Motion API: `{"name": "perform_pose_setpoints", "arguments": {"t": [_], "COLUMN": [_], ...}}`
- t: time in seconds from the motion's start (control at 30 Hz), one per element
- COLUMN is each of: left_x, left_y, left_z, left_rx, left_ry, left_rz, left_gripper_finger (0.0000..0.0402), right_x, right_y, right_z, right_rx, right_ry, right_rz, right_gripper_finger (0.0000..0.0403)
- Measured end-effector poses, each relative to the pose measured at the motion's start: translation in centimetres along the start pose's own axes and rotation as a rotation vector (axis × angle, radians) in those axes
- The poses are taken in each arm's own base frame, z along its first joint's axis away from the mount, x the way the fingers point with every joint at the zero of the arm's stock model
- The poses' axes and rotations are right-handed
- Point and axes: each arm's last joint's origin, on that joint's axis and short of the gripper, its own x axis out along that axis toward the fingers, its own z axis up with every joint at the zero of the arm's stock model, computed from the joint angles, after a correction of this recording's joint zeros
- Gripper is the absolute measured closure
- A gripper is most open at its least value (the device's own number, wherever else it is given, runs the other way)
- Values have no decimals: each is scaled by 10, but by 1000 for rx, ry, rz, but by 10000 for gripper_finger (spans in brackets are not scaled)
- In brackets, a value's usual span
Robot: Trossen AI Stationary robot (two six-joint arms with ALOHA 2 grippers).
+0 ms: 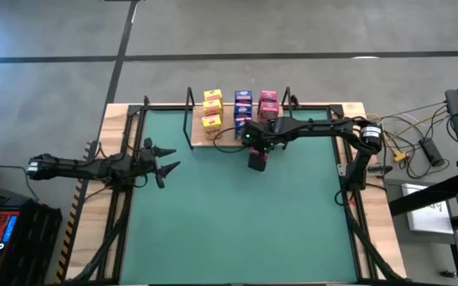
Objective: Stack cereal on shelf
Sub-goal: Put the pink cereal box on the shelf aligned with the other pink cereal boxes
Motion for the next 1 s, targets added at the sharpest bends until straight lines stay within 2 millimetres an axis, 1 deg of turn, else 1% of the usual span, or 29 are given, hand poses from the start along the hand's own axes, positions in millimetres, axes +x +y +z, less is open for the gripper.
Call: {"name": "perform_pose_setpoints", "arguments": {"t": [0.23, 0.4, 0.53, 0.7, 1.0], "left_x": [0, 0, 0, 0, 0], "left_y": [0, 0, 0, 0, 0], "left_z": [0, 0, 0, 0, 0], "left_rx": [0, -1, -1, -2, -1], "left_ry": [0, -1, -2, -3, -3], "left_rz": [0, 0, 0, 0, 0], "left_gripper_finger": [184, 184, 184, 184, 184], "right_x": [0, -1, -5, -14, -38], "right_y": [0, 0, 0, 0, -1], "right_z": [-3, -5, -6, -3, 5], "right_rx": [40, 42, 39, 14, -88], "right_ry": [28, 49, 81, 103, 134], "right_rz": [-1, -1, -2, 0, 5], "right_gripper_finger": [179, 213, 235, 248, 244]}}
